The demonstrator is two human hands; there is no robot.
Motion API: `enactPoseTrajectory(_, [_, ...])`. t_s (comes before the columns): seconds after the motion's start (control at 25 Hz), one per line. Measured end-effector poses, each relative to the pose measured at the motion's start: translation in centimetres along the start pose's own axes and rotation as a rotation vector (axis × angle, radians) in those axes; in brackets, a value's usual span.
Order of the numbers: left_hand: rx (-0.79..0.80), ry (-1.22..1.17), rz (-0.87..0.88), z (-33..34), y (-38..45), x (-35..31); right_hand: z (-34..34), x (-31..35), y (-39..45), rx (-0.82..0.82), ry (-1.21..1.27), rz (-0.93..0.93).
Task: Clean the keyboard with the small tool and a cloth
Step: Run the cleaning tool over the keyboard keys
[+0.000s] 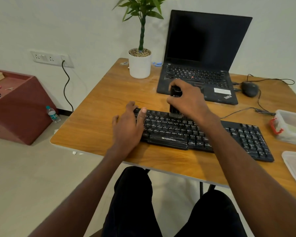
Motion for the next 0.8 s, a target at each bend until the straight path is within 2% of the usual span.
enactPoseTrajectory(0.16, [-0.011, 0.027, 0.028, 0.2, 0.4, 0.5, -0.1, -1.1, -0.4, 0.071, 0.211, 0.015])
enactPoseTrajectory(0.28, [-0.008, 0.027, 0.033, 0.2, 0.5, 0.5, 0.0, -1.0, -0.8, -0.031, 0.128, -0.067])
enactPoseTrajectory(0.4, [-0.007, 0.031, 0.032, 0.2, 0.6, 0.6, 0.1, -0.6, -1.3, 0.032, 0.128, -0.105])
enactPoseTrajectory(0.52, [-0.009, 0.031, 0.034, 0.3, 0.6, 0.6, 0.1, -0.3, -1.6, -0.038, -0.023, -0.128])
enactPoseTrajectory(0.56, [-0.011, 0.03, 0.035, 0.3, 0.6, 0.6, 0.0, -0.2, -1.7, -0.043, 0.047, -0.119])
enactPoseTrajectory(0.64, [-0.012, 0.031, 0.039, 0.3, 0.6, 0.5, 0.0, -0.1, -2.0, 0.045, 0.124, -0.114])
enactPoseTrajectory(0.8, [-0.017, 0.034, 0.037, 0.4, 0.6, 0.5, -0.5, 0.3, -1.1, -0.029, -0.209, -0.094])
Point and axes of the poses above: each hand's wrist, its own y-axis towards the middle knuckle, its own z-axis out of the palm, x = y × z, the point moved 2 cm from there along y, towards the middle knuckle, and after that the axes turned 5 degrees about -y, right-handed, at the moved point
